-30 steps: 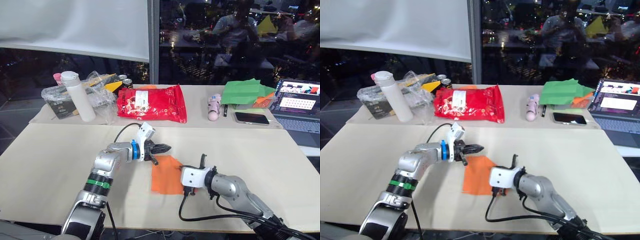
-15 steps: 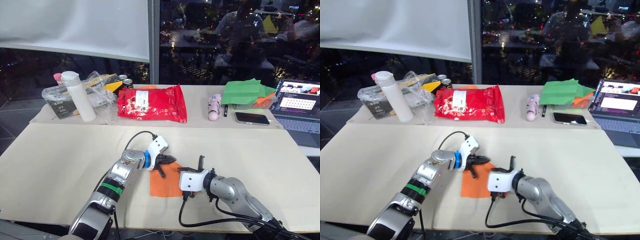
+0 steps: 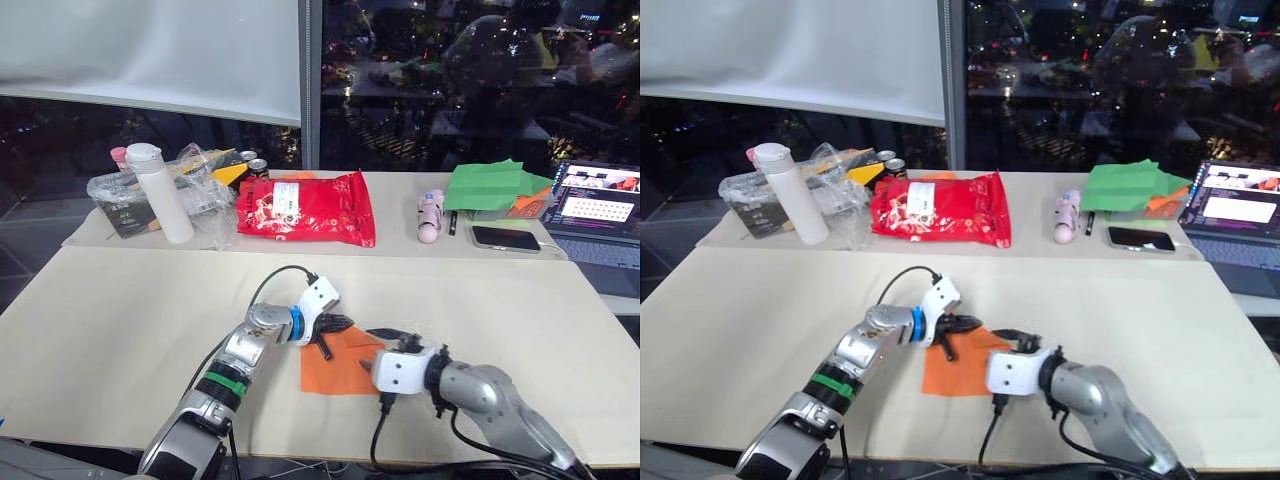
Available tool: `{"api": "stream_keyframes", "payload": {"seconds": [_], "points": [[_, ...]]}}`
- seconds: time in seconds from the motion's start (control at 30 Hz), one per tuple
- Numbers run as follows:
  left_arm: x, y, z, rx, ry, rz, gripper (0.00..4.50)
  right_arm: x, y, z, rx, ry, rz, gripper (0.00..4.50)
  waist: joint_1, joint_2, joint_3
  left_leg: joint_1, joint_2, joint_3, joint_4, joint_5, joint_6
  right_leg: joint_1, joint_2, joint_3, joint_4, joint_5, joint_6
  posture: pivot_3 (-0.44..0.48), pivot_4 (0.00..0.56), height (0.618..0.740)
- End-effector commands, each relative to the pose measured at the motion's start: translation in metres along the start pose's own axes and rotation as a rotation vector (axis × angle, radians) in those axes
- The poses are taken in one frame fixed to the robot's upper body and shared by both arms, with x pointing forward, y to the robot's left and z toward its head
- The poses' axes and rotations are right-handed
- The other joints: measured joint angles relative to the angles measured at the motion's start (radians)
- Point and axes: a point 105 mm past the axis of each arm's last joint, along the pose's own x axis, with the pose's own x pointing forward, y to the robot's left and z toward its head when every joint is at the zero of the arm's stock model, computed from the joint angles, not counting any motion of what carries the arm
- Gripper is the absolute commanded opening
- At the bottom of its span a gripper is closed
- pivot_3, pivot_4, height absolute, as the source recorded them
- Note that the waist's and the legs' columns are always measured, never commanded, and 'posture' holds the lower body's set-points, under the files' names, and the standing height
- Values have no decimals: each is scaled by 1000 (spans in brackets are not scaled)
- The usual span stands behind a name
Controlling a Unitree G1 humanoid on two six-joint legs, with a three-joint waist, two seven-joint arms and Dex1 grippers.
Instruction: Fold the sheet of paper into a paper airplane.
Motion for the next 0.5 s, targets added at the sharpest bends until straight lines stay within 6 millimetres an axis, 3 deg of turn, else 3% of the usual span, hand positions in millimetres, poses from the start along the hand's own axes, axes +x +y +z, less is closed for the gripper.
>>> {"api": "stream_keyframes", "payload": {"seconds": [0.03, 0.13, 0.33, 0.5], "points": [[-1, -7, -13, -27, 32, -29, 0, -19, -35, 2, 97, -24, -133, 3008, -4, 0, 0, 1, 0, 0, 0, 0, 0, 0, 0, 0, 0, 0, 0, 0, 150, 715], [-1, -8, -15, -21, 36, -23, 0, -13, -37, 2, 184, -50, -135, 1973, -6, 0, 0, 2, 0, 0, 0, 0, 0, 1, 0, 0, 1, 0, 0, 0, 150, 715], [-4, -6, -13, -39, 20, -8, 0, 19, -34, 5, 296, -96, -150, 29, -2, 0, 0, 1, 0, 0, 0, 0, 0, 1, 0, 0, 1, 0, 0, 0, 150, 715], [-6, -4, -14, -34, 23, 6, 0, 43, -24, -9, 365, -28, -132, 29, -1, 1, 0, 2, 0, 0, 0, 0, 0, 1, 0, 0, 1, 0, 0, 0, 150, 715]]}}
